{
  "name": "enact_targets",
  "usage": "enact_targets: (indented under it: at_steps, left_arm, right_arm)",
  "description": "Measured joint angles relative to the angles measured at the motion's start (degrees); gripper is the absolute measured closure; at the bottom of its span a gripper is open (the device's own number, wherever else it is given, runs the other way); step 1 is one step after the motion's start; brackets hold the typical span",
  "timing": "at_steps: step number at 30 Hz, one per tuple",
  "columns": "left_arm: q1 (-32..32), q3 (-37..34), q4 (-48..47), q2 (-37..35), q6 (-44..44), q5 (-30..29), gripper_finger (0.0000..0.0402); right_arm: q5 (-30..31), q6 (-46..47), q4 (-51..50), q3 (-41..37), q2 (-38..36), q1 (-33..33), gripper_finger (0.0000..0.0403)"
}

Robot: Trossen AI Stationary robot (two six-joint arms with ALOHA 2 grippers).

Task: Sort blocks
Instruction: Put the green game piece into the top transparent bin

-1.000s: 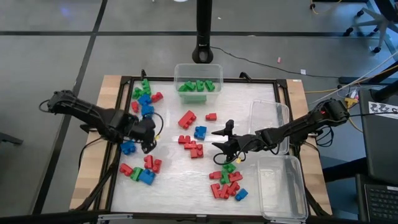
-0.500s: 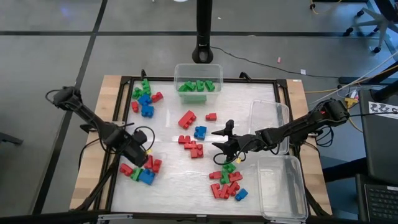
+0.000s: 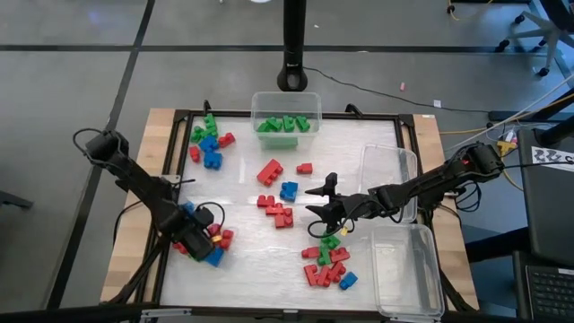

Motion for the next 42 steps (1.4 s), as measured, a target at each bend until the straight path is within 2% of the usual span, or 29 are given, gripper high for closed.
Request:
enact_targets:
  at_steps: [20,31,38,42]
  left_arm:
    - [-6.89,0.00,1.95,2.09,-14.03,0.40,0.0167]
    - [-6.83,0.00,4.10,2.76,-12.95,-1.83,0.0167]
    - [-6.64,-0.13,1.19,7.37,-11.22,-0.76,0.0167]
    - [-6.62,-0.09,0.47,8.45,-10.82,1.71,0.0167]
  right_arm:
    - [0.00,0.13,0.07,0.00,0.00,0.00,0.0169]
    - [-0.02,0.15,0.08,0.00,0.00,0.01,0.0169]
    - [-0.01,0.15,0.12,0.00,0.00,0.01,0.0169]
    - [-0.01,0.17,0.20,0.00,0.00,0.02,0.0169]
